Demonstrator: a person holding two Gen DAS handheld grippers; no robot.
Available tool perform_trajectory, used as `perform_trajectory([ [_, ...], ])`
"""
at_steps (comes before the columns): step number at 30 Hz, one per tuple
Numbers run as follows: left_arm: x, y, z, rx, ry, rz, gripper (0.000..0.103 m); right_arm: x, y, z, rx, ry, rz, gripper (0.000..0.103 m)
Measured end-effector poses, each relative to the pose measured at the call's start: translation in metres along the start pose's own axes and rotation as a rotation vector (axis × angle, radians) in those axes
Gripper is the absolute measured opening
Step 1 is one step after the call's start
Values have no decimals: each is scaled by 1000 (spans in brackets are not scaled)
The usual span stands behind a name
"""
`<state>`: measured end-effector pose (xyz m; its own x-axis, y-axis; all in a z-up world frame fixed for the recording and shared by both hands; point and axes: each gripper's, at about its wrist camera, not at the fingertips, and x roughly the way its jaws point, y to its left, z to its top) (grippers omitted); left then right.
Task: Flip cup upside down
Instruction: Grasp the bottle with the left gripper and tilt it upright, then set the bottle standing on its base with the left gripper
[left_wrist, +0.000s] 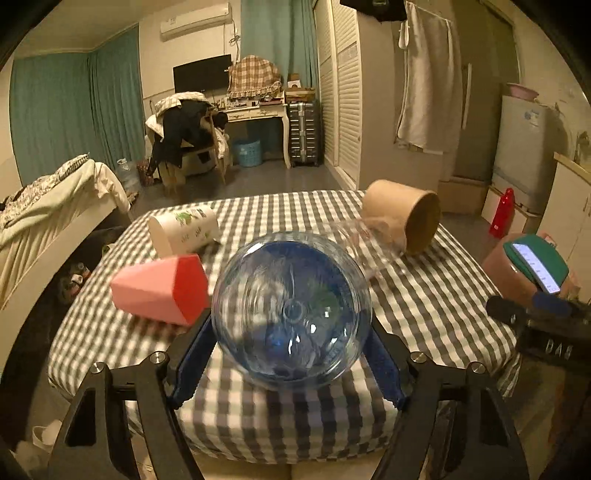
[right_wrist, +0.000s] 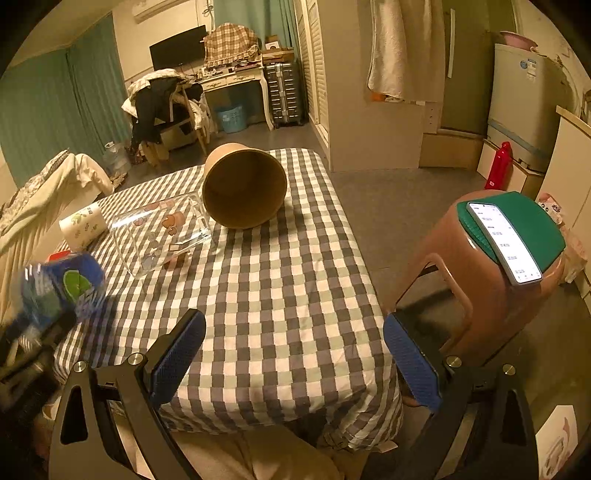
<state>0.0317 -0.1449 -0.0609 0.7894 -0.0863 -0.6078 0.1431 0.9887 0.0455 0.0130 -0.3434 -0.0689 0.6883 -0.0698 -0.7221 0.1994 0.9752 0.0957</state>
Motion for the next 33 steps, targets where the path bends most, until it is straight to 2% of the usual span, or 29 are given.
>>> perform_trajectory([
  [10, 9, 19, 10, -48, 21, -2, 75, 0, 6, 0, -12, 4, 6, 97],
  [18, 24, 38, 13, -89, 76, -14, 75, -1, 11, 3, -24, 5, 7, 97],
  [28, 13, 38, 7, -55, 66, -47, 76, -10, 22, 7, -48, -12, -1, 97],
  [33, -14, 44, 6, -30, 13, -57, 76, -23, 30, 10, -67, -40, 3, 97],
])
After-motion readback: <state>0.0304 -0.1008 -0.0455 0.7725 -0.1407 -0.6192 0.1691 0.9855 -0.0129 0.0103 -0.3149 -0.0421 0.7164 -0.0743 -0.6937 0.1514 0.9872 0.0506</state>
